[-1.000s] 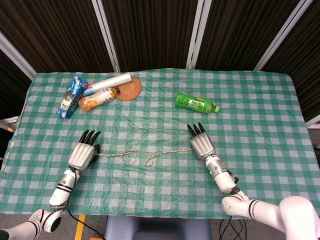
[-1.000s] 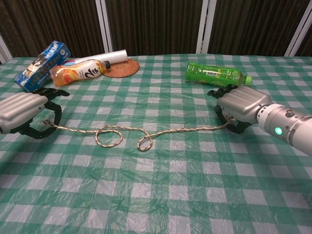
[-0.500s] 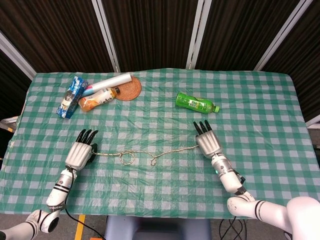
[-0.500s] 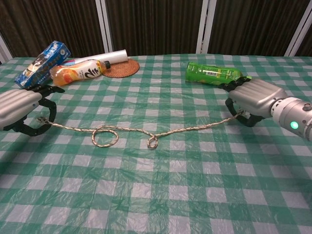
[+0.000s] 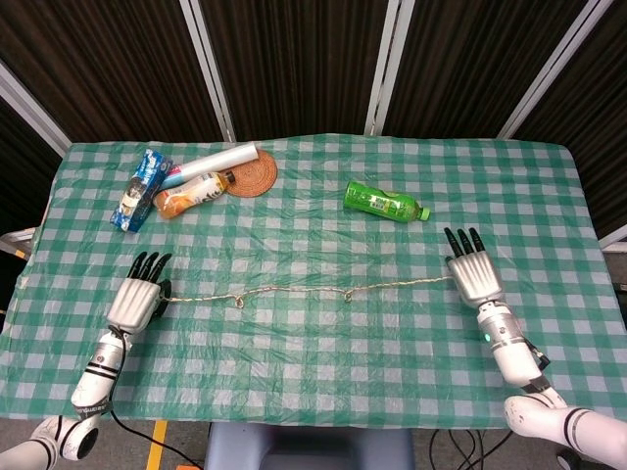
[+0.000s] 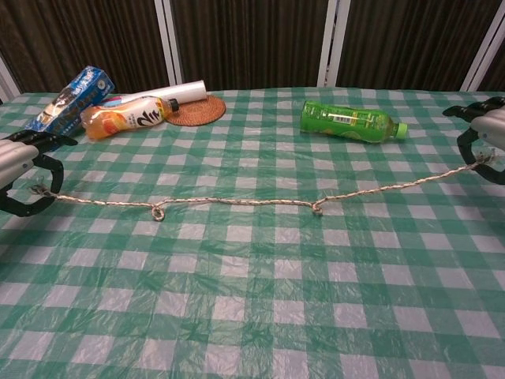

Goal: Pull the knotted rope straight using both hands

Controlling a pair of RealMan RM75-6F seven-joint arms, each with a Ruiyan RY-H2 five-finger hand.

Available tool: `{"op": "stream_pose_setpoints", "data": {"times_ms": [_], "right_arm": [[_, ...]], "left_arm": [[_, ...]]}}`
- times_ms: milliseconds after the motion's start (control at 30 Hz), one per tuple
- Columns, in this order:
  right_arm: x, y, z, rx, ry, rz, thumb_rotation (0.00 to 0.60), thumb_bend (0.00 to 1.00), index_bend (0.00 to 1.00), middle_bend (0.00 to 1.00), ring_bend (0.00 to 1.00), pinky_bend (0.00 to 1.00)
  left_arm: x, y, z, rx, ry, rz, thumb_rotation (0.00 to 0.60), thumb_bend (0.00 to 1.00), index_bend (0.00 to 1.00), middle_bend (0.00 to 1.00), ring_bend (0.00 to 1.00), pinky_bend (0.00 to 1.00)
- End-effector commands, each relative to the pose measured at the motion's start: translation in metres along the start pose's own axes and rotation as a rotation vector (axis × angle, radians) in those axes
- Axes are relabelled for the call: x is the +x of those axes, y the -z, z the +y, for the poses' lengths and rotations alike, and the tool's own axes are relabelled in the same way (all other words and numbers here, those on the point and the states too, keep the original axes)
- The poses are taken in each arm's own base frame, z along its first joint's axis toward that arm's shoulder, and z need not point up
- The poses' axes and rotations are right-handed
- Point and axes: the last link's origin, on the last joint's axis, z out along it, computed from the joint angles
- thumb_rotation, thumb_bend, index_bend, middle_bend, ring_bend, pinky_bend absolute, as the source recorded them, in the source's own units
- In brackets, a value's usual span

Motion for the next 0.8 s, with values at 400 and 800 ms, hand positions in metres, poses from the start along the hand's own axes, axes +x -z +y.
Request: {"op": "stream_pose_setpoints", "data": {"times_ms": [400,800], "right_arm": [[-0.027,0.022,0.051,-0.081,-0.036,-0.06,0.6,0.62,0.75,0.06,0.0,0.0],[-0.048,0.027,0.068,-0.123,-0.049,-0.117,0.6,0.62,0.75,0.06,0.0,0.0]], "left_arm": [[-0.008,0.004,-0.012,0.035,-0.015,-0.029,0.6,0.43,0.62,0.07,0.0,0.02],[-0.009,0.002,-0.017,0.048,-0.017,-0.03,0.6,0.43,0.62,0.07,0.0,0.02]]}}
